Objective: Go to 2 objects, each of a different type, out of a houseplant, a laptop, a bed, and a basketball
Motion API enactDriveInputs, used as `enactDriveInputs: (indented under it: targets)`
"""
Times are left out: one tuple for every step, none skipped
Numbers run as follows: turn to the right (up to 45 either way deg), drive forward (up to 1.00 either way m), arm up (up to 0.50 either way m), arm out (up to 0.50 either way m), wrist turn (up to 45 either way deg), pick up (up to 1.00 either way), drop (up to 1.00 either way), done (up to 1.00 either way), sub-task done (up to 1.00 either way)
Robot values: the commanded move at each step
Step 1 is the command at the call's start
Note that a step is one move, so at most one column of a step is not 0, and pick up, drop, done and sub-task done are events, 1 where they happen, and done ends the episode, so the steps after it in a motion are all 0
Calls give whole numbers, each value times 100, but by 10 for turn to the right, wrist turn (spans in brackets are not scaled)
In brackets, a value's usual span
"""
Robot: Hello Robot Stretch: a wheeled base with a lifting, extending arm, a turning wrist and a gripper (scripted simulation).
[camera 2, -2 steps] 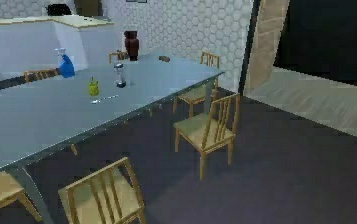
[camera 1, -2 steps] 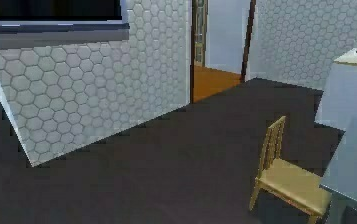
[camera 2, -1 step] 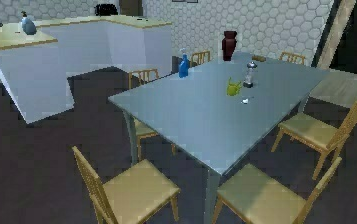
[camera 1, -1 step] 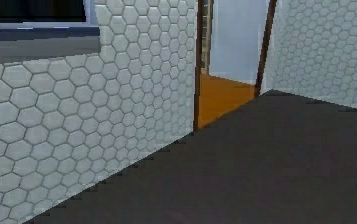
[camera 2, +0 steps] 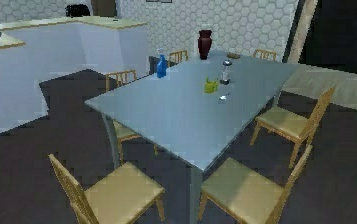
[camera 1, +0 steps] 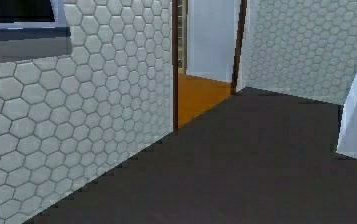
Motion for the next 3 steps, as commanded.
enactDriveInputs:
  targets:
    - [0,45,0,0,0,0,0,0,0]
    - [180,0,0,0,0,0,0,0,0]
    - [0,100,0,0,0,0,0,0,0]
